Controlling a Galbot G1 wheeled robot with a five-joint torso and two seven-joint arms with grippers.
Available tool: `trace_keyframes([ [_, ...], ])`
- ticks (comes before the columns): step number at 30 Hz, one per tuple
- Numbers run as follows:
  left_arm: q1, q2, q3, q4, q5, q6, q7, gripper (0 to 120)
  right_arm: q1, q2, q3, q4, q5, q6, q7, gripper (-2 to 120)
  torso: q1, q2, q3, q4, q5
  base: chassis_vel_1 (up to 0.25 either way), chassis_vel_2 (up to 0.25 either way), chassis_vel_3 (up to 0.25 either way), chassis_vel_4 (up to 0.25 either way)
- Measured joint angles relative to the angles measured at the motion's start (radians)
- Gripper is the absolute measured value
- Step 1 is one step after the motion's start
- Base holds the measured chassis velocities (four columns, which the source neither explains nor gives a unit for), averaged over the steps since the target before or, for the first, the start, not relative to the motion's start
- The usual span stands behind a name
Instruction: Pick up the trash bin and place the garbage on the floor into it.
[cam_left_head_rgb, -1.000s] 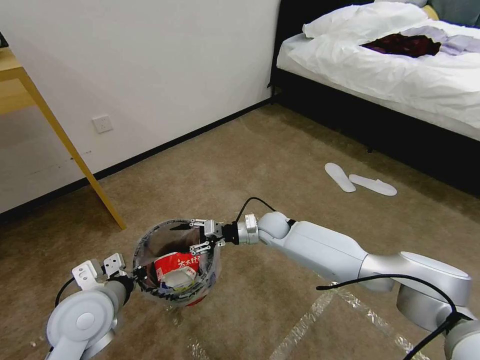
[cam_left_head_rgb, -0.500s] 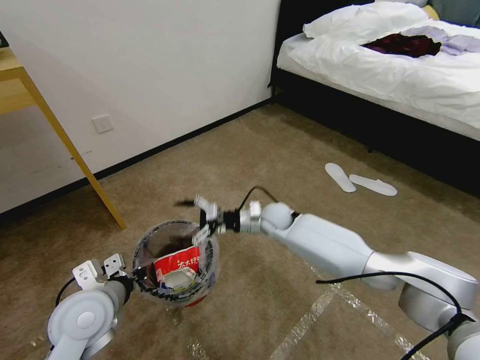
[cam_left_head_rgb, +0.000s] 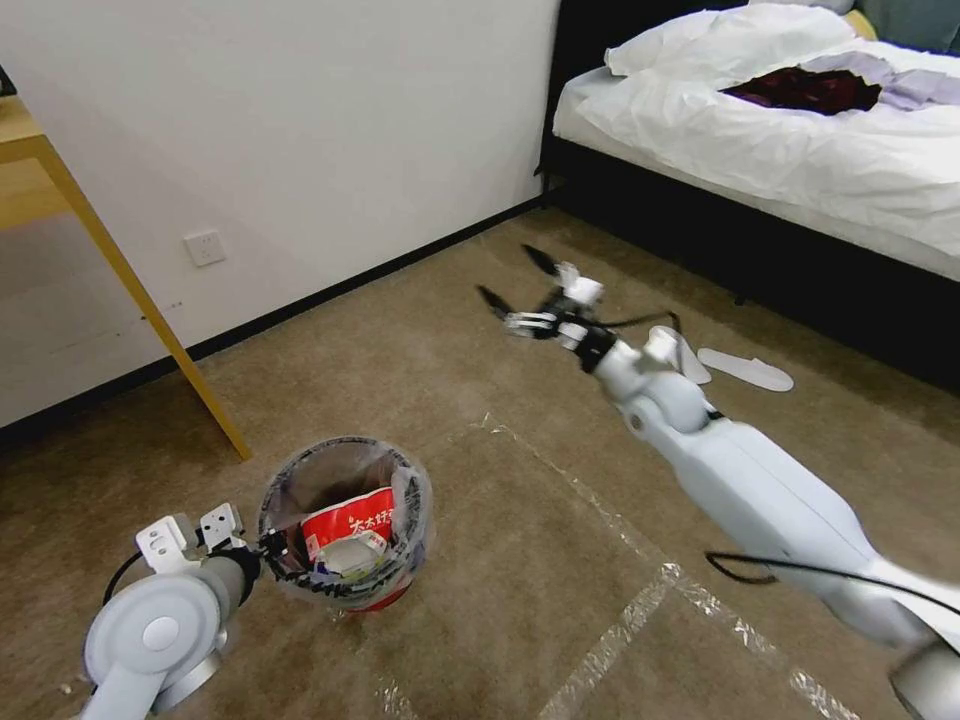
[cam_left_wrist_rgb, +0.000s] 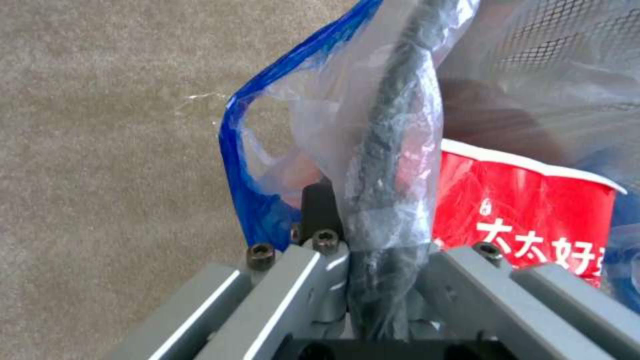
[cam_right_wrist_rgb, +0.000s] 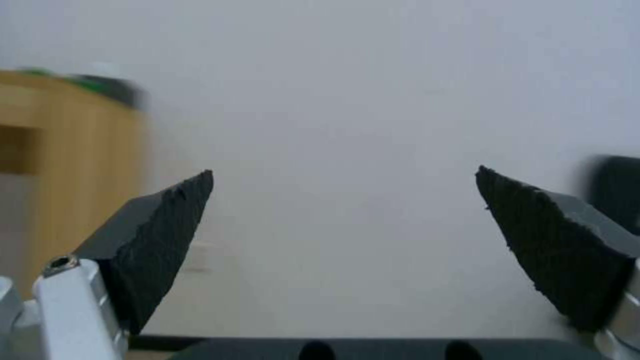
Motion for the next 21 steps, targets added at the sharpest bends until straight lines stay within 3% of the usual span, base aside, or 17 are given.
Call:
trace_keyframes([
  [3,0.000,-0.002,-0.004,-0.004,-0.004,0.001,-0.002,0,-0.108,0.014,0.135,0.039,-0.071,-0.006,0.063,100,0.000,0.000,0.000,0.0000,0.0002,0.000,0.000,0.000,0.000],
  [5,0.014,-0.012,-0.020,-0.019,-0.006,0.004,-0.010,0,-0.248,0.040,0.266,0.098,-0.155,-0.024,0.123,100,0.000,0.000,0.000,-0.0013,0.0002,0.000,0.000,0.000,0.000],
  [6,0.014,-0.012,-0.020,-0.019,-0.006,0.004,-0.010,0,-0.248,0.040,0.266,0.098,-0.155,-0.024,0.123,100,0.000,0.000,0.000,-0.0013,0.0002,0.000,0.000,0.000,0.000],
  [8,0.031,-0.025,-0.035,-0.038,-0.005,0.007,-0.017,0,-0.335,0.076,0.366,0.147,-0.216,-0.039,0.172,100,0.000,0.000,0.000,0.0002,0.0004,0.000,0.000,0.000,0.000],
  [11,0.033,-0.039,-0.036,-0.049,-0.005,0.010,-0.026,0,-0.454,0.130,0.490,0.232,-0.277,-0.046,0.219,100,0.000,0.000,0.000,0.0002,0.0000,0.000,0.000,0.000,0.000],
  [16,0.037,-0.047,-0.031,-0.053,-0.003,0.013,-0.030,0,-0.598,0.205,0.588,0.303,-0.316,-0.017,0.221,100,0.000,0.000,0.000,-0.0009,0.0003,0.000,0.000,0.000,0.000],
  [21,0.047,-0.053,-0.038,-0.060,0.000,0.013,-0.031,0,-0.691,0.285,0.645,0.342,-0.363,0.021,0.206,100,0.000,0.000,0.000,-0.0002,0.0002,0.000,0.000,0.000,0.000],
])
